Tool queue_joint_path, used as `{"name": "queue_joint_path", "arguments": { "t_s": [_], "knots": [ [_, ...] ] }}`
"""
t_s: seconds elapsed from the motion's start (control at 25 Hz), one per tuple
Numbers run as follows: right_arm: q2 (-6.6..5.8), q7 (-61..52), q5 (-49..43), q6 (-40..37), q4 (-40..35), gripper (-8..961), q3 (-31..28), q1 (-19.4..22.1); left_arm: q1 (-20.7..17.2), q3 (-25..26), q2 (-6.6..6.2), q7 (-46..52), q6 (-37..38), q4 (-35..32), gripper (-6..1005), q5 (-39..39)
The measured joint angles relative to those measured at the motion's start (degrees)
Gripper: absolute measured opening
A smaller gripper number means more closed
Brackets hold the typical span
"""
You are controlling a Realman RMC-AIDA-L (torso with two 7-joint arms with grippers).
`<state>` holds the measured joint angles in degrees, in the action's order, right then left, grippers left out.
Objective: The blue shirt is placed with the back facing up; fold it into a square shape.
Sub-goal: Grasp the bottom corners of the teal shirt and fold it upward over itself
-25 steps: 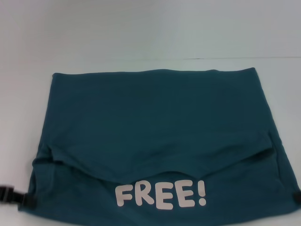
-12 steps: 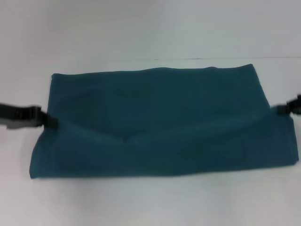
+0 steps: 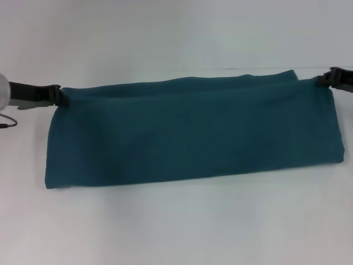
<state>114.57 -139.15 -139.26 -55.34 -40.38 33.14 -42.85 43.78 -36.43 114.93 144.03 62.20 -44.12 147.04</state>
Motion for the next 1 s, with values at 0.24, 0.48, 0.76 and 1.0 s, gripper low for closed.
{"name": "queue_joint_path", "arguments": {
  "t_s": [0.24,0.48,0.76,1.0],
  "knots": [
    [3.34,-0.58,0.06,13.70,1.03,109,6.58,-0.22,-0.43,-2.40,2.42,0.04,-11.03,0.83,17,0.03],
    [3.69,-0.60,-0.37,19.93,3.54,116,7.28,-2.76,0.03,-2.60,2.51,-0.04,-14.46,1.46,16,0.10],
    [3.05,-0.60,-0.63,22.58,3.93,124,8.83,-5.23,1.03,-3.53,2.61,-0.57,-14.85,1.13,15,0.05],
    [2.81,-0.36,-0.66,24.75,4.25,130,9.85,-5.66,1.19,-3.91,2.44,-0.66,-15.87,1.27,16,0.04]
  ]
}}
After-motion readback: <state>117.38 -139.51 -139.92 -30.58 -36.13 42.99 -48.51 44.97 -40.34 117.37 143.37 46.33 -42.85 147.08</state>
